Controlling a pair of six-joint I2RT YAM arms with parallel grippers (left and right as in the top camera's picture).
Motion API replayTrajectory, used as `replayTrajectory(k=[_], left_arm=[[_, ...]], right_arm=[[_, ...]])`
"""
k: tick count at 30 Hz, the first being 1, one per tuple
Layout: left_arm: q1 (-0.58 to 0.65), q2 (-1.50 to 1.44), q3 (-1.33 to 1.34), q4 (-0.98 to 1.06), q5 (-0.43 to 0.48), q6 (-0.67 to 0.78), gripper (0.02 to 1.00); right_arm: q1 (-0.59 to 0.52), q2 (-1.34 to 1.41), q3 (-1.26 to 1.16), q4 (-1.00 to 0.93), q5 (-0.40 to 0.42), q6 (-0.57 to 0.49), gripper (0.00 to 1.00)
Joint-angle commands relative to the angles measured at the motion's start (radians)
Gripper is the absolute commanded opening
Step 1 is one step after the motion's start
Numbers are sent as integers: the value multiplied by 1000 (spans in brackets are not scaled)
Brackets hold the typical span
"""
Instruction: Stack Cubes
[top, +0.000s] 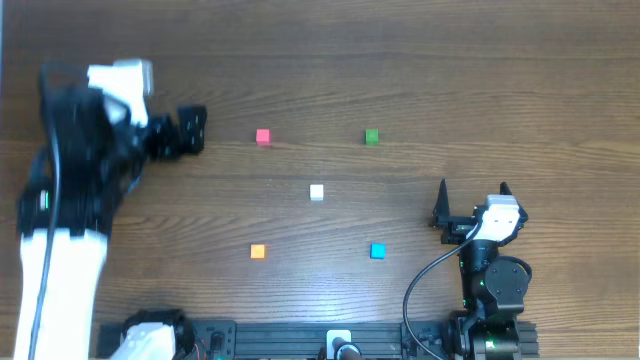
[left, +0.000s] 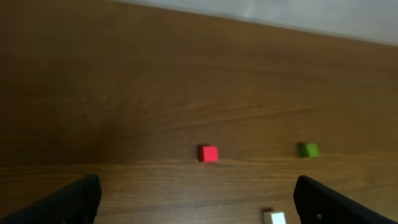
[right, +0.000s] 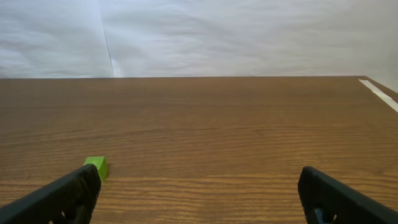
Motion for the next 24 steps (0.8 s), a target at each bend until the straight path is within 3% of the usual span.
replayTrajectory(k=[1, 8, 18, 24], left_arm=[[-33, 247, 139, -35, -3, -11, 998], [-166, 560, 196, 14, -9, -35, 998], [-293, 711, 196, 53, -189, -138, 987], [-312, 745, 196, 64, -196, -146, 985]], right_arm=[[-6, -6, -5, -2, 13, 0, 991], [-6, -6, -5, -2, 13, 0, 993], [-6, -6, -5, -2, 13, 0, 991], [-6, -6, -5, -2, 13, 0, 991]])
